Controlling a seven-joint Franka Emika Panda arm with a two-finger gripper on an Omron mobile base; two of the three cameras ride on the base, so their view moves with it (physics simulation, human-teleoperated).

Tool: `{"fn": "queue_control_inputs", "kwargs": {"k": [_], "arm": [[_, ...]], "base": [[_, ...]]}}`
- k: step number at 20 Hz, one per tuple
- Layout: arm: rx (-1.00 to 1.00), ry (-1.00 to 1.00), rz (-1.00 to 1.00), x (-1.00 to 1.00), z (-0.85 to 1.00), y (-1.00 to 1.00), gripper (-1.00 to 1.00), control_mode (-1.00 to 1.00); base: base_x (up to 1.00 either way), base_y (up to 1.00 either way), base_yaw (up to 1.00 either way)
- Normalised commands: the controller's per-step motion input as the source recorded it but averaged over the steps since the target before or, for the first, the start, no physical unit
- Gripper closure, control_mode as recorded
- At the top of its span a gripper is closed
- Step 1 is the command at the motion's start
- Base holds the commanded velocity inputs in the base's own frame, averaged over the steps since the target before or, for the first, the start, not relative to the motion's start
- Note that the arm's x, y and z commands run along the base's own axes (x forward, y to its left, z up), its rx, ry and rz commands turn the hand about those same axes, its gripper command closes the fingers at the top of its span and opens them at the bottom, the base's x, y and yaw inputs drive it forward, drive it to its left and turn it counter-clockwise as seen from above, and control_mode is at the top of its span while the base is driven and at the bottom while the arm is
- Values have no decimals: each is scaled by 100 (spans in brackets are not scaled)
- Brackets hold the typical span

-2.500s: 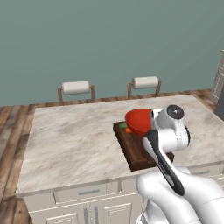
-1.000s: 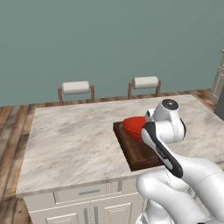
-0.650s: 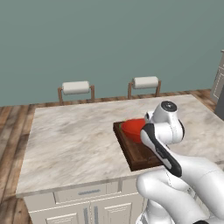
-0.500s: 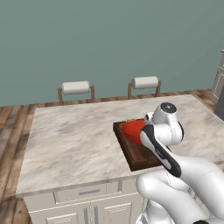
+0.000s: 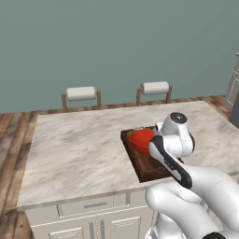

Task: Place the two vegetables and bowl onto the tray for setting up a vegetable dip station.

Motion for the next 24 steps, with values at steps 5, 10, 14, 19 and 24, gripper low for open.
{"fn": "queue_control_inputs", "kwargs": {"k": [5, 10, 14, 19, 24], "arm": [[0, 0, 0, 4, -20, 0, 100, -100], [0, 0, 0, 0, -12, 0, 100, -100], [0, 0, 0, 0, -8, 0, 100, -100], [0, 0, 0, 0, -5, 0, -100, -100], [0, 0, 0, 0, -3, 0, -100, -100]], "base": [[0, 0, 0], [0, 0, 0], [0, 0, 0], [0, 0, 0], [0, 0, 0]]}}
